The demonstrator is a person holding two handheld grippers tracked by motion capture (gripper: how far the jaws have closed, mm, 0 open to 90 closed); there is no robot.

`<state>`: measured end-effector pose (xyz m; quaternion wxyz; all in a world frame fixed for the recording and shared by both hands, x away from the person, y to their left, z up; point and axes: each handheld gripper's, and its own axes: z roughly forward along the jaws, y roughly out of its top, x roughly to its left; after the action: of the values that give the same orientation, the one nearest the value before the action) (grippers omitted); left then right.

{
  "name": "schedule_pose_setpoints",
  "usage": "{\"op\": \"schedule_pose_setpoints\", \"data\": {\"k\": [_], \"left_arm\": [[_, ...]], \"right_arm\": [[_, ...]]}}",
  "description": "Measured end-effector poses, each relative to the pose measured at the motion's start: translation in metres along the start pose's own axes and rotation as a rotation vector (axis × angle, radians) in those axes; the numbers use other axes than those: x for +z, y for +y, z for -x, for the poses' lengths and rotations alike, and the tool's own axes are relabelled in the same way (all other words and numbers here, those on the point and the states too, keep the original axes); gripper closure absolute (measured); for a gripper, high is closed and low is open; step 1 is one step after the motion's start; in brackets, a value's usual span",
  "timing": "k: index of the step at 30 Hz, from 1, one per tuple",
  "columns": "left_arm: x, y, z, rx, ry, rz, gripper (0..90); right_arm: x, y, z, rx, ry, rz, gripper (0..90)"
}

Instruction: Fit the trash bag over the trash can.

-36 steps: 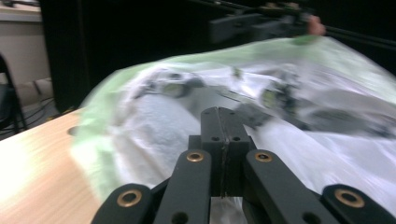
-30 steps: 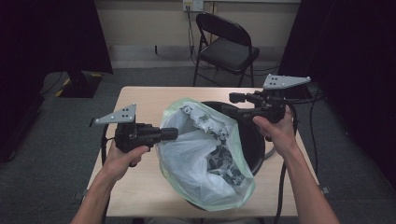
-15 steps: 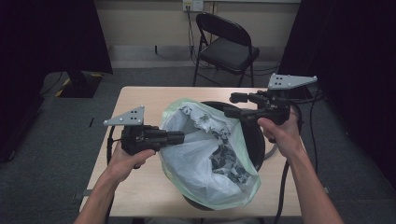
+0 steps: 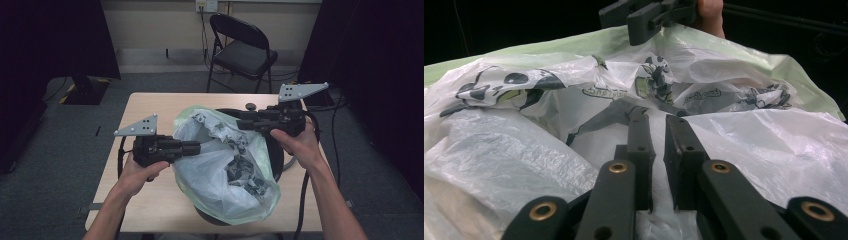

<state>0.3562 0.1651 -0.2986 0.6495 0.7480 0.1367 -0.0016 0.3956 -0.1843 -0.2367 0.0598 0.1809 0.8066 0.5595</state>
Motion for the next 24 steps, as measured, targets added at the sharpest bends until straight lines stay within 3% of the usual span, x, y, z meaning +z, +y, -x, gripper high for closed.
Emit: {"op": "schedule_pose_setpoints", "data": {"k": [6, 17, 24], "left_arm": [[-0.005, 0.0, -0.005, -0.013, 0.023, 0.011, 79.9], [-0.007, 0.002, -0.008, -0.014, 0.039, 0.023, 78.6], [-0.009, 0.002, -0.013, -0.019, 0.074, 0.034, 76.1]], "right_arm": [[0.001, -0.004, 0.006, 0.002, -0.022, -0.023, 78.4], [0.004, -0.009, 0.013, 0.013, -0.03, -0.037, 90.0], [0.007, -0.01, 0.015, 0.011, -0.04, -0.046, 90.0]]}}
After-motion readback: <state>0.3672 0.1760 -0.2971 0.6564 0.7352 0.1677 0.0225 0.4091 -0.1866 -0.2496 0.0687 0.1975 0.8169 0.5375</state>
